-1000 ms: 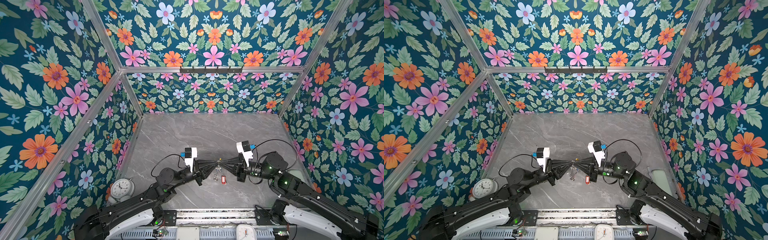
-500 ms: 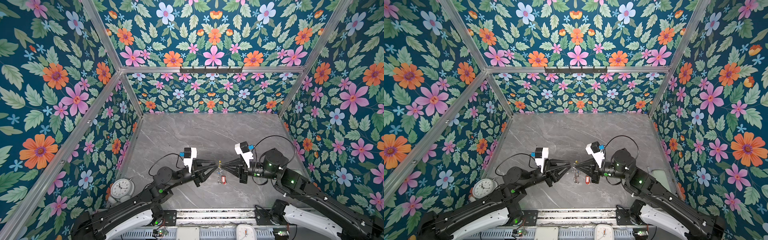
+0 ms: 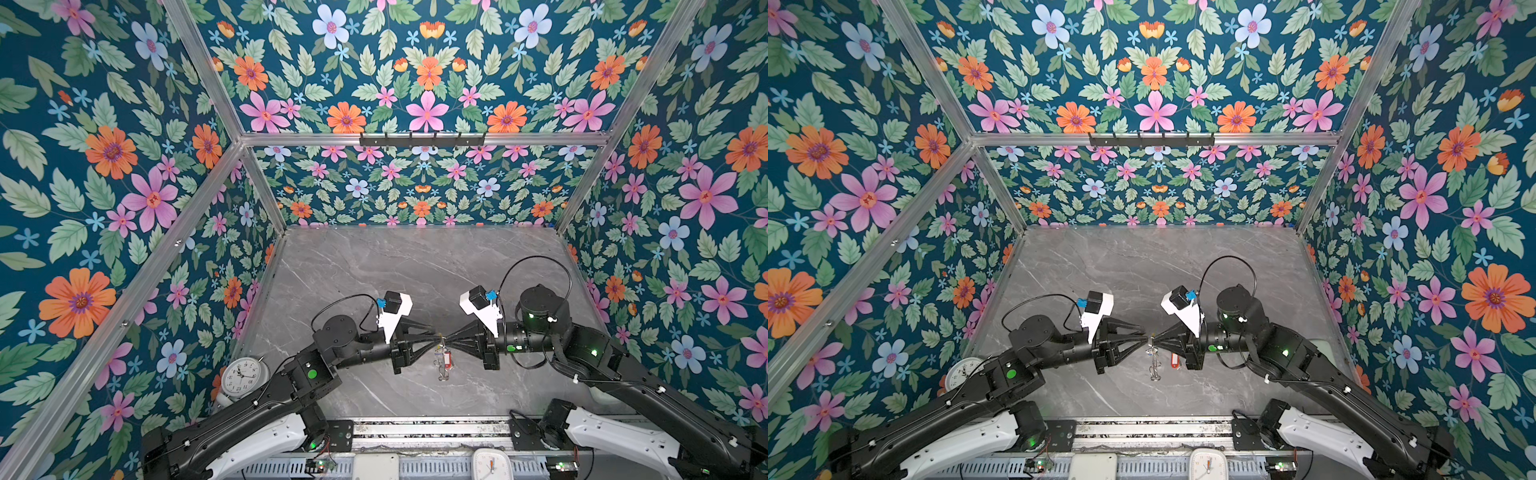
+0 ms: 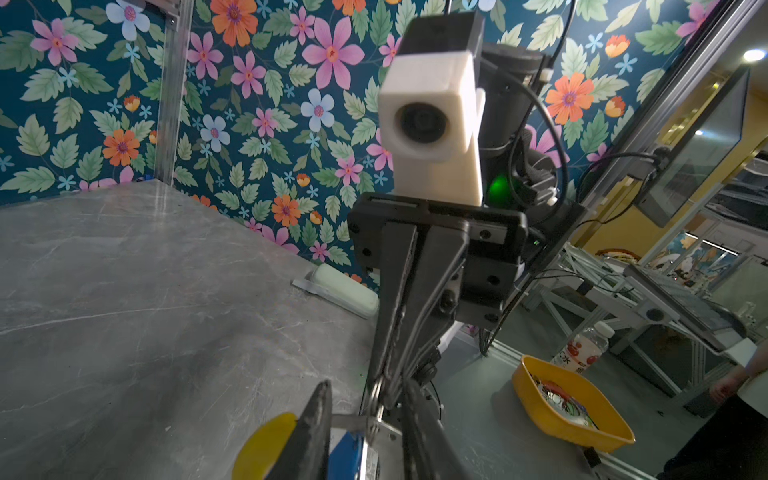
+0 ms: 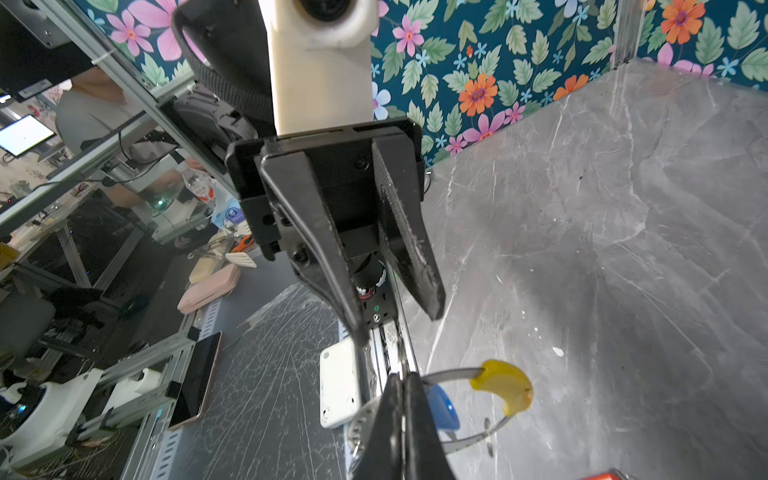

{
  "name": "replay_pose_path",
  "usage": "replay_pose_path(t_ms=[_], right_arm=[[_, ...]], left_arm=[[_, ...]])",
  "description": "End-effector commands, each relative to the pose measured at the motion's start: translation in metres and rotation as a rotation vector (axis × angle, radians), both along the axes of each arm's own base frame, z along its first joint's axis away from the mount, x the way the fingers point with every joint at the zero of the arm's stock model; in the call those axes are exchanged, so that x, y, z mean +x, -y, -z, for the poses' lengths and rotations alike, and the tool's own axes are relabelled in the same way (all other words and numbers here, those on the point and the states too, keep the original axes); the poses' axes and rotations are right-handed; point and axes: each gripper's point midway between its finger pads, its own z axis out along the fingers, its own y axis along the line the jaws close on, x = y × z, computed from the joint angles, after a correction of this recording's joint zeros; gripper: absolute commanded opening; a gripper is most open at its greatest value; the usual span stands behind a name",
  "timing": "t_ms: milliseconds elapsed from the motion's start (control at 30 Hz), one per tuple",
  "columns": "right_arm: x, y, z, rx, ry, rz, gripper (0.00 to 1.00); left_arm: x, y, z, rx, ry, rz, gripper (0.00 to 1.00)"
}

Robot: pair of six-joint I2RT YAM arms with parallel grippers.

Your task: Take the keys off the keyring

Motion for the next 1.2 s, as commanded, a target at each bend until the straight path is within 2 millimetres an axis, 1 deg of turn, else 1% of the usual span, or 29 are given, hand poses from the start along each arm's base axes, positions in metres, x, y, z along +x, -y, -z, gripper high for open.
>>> replay_pose_path(t_ms=[0, 133, 300, 600, 833, 900, 1000, 1100, 1167], right_arm=[[-0.006, 0.002, 0.003, -0.036, 0.006, -0.036, 0.0], [-0.007, 0.003, 0.001, -0.046, 0.008, -0.041, 0.0], [-0.007, 0.003, 0.003, -0.065, 0.005, -0.048, 0.0], [-0.01, 0.005, 0.004, -0.095, 0.005, -0.063, 0.0], [-0.009, 0.005, 0.005, -0.109, 0.004, -0.065, 0.0], [-0.009, 0.005, 0.006, -0.115, 0.002, -0.066, 0.0], [-0.008, 0.004, 0.006, -0.12, 0.002, -0.066, 0.0], [-0.006, 0.003, 0.005, -0.116, 0.003, -0.06, 0.0], [-0.004, 0.002, 0.0, -0.098, 0.009, -0.046, 0.0]], left_arm=[[-0.009, 0.001, 0.012, 0.075, 0.004, 0.055, 0.28], [-0.011, 0.002, 0.011, 0.085, 0.001, 0.073, 0.25], [-0.015, 0.004, 0.007, 0.076, 0.004, 0.099, 0.17], [-0.021, 0.01, 0.006, 0.081, -0.013, 0.155, 0.15], [-0.021, 0.012, 0.007, 0.09, -0.019, 0.164, 0.11], [-0.021, 0.013, 0.007, 0.091, -0.021, 0.167, 0.09], [-0.021, 0.016, 0.009, 0.092, -0.026, 0.176, 0.0], [-0.019, 0.016, 0.008, 0.078, -0.017, 0.172, 0.0], [-0.017, 0.016, 0.006, 0.058, -0.008, 0.153, 0.0]])
